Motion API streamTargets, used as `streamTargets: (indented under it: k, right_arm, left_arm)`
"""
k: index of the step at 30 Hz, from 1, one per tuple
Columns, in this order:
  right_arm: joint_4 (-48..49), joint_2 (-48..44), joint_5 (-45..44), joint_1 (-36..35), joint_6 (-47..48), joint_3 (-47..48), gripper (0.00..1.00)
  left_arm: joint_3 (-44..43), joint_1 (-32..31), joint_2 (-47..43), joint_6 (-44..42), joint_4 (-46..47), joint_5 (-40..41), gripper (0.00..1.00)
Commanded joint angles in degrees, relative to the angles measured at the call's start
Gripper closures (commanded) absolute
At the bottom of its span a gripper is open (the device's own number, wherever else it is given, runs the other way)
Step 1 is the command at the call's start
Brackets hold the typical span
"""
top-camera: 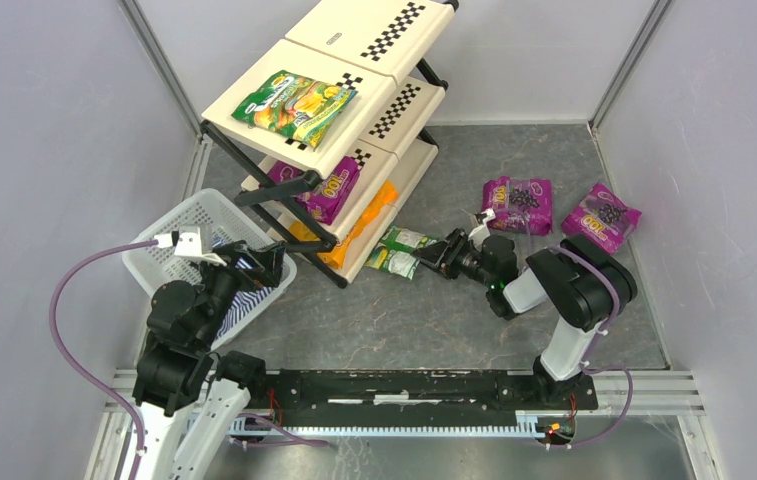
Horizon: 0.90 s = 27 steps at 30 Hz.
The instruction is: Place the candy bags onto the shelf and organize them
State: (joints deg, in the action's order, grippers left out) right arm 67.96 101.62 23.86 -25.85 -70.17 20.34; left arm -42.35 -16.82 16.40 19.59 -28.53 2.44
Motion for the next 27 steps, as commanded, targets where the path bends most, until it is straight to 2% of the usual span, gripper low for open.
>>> streamTargets:
  k: [1,4,8,13,17,20,24,27]
  right_arm:
    - [-5.07,-2.61,-2.95,-0.39,2.37,0.82,0.57]
    - [-9.68,-3.74,-3.21,-0.38,4.35,1.41,0.71]
    - [-10.80,-6.92,-2.72,-0.21,6.06,1.11,0.82]
    - [-17.26,-13.87,-1.36,1.17,10.63,-0.24,0.98]
    - [-24.00,-22.84,-0.78,4.30,15.12,-3.24,1.00]
    - [-35.43,-32.66,-2.11,7.21,21.99,-1.94,0.99]
    - [-52.63,-43.59,-8.21,9.11,31.43,6.80,1.00]
    - [-58.80,-47.89,-12.20,9.18,35.52,16.12,1.00]
  left_arm:
    - [-0.07,0.30,0.28,-3.33,1.98,-0.47,0.00]
    - [-0.05,0.34,0.38,-3.33,1.97,-0.46,0.00]
    - [-0.02,0.30,0.36,-3.33,1.92,-0.42,0.00]
    - [-0.10,0.30,0.25,-3.33,1.80,-0.42,0.00]
    - [-0.13,0.30,-0.21,-3.34,1.76,-0.33,0.00]
    - [-0.11,0.30,-0.34,-3.38,1.77,-0.60,0.00]
    - [-0.12,0.30,-0.41,-3.40,1.88,-1.19,0.00]
    - [-0.13,0.30,-0.62,-3.42,2.05,-1.38,0.00]
